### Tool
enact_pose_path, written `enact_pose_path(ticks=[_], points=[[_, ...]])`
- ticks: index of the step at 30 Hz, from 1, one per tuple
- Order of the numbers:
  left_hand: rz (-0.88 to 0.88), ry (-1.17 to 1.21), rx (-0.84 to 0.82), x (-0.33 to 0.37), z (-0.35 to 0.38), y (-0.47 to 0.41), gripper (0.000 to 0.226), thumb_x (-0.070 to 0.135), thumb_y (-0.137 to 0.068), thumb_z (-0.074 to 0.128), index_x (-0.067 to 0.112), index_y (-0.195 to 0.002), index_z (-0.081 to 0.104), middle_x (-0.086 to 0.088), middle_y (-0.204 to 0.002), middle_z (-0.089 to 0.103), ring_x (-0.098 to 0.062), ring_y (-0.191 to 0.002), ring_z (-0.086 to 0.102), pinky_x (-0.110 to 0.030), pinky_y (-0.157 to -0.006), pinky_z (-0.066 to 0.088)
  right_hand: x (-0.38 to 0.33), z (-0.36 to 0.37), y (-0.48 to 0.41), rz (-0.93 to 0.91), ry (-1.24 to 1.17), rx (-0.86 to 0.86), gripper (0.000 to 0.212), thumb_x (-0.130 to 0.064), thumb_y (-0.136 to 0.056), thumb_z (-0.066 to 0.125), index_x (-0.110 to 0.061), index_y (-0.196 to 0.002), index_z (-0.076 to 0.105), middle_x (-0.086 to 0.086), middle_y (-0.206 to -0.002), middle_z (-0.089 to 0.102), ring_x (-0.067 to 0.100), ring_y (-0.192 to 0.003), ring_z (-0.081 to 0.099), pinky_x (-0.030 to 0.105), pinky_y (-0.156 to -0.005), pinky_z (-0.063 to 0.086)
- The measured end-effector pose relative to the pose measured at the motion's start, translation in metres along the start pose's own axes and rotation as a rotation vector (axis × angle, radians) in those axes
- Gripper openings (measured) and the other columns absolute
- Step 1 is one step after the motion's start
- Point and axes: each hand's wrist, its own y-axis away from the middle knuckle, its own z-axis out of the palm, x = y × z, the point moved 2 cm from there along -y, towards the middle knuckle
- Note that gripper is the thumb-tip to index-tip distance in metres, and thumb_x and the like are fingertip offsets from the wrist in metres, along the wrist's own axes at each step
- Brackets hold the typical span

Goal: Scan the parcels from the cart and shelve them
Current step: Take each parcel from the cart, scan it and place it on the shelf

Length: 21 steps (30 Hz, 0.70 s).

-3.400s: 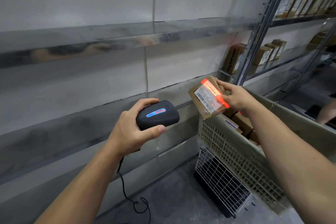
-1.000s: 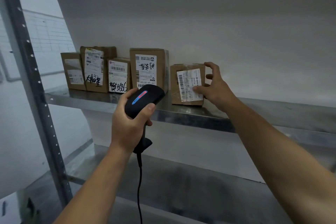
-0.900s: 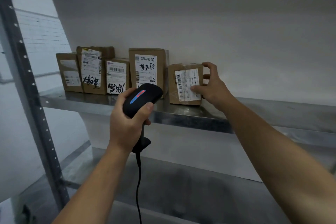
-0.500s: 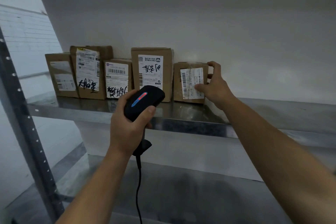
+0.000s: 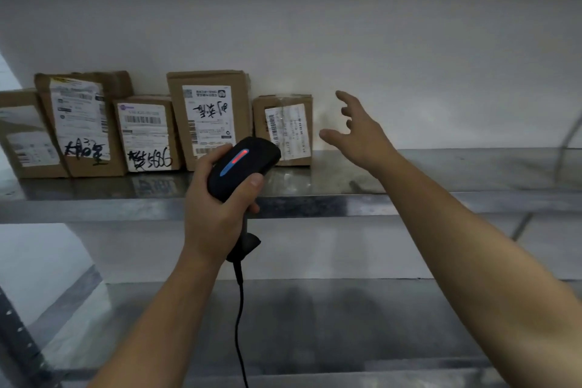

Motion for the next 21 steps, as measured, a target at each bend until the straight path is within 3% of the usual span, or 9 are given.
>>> enact_pose_path(ticks=[6,10,14,18,21], points=[[0.031,0.013,-0.09,0.006,0.065,0.02,0.063,0.046,-0.07,0.076,0.027,-0.127,0.057,-0.021,-0.116,0.065,-0.033,-0.078,0.067,-0.025,-0.06,0.056,0.032,-0.065,0.039,-0.108,0.243,0.116,0.051,-0.036,-0.097,0.062,-0.022,-0.145,0.051,-0.003,-0.149,0.05,0.013,-0.138,0.042,0.02,-0.107,0.028],[0.053,0.017,-0.141,0.01,0.126,0.041,0.068,0.048,-0.071,0.076,0.025,-0.132,0.055,-0.013,-0.12,0.065,-0.037,-0.085,0.069,-0.023,-0.062,0.056,0.068,-0.122,0.075,-0.111,0.366,0.162,0.056,-0.05,-0.094,0.056,-0.019,-0.141,0.055,0.001,-0.146,0.053,0.017,-0.138,0.044,0.032,-0.113,0.035],[0.018,0.069,-0.221,0.014,0.2,0.074,0.068,0.047,-0.068,0.075,0.027,-0.129,0.055,-0.004,-0.117,0.066,-0.03,-0.078,0.068,-0.023,-0.059,0.055,0.108,-0.186,0.122,-0.03,0.452,0.208,0.054,-0.045,-0.097,0.058,-0.019,-0.144,0.052,0.005,-0.152,0.047,0.022,-0.146,0.034,0.038,-0.119,0.029],[-0.036,0.125,-0.311,0.013,0.274,0.116,0.066,0.049,-0.064,0.075,0.033,-0.125,0.057,-0.002,-0.111,0.068,-0.027,-0.072,0.067,-0.02,-0.057,0.052,0.142,-0.25,0.18,0.058,0.504,0.26,0.051,-0.04,-0.096,0.063,-0.016,-0.141,0.056,0.007,-0.149,0.05,0.022,-0.142,0.039,0.028,-0.114,0.028],[-0.072,0.16,-0.41,0.009,0.33,0.152,0.069,0.049,-0.063,0.075,0.03,-0.127,0.058,0.004,-0.11,0.069,-0.021,-0.07,0.067,-0.02,-0.056,0.052,0.173,-0.294,0.231,0.172,0.535,0.304,0.054,-0.048,-0.094,0.061,-0.02,-0.14,0.056,0.001,-0.148,0.051,0.016,-0.138,0.043,0.028,-0.11,0.033]])
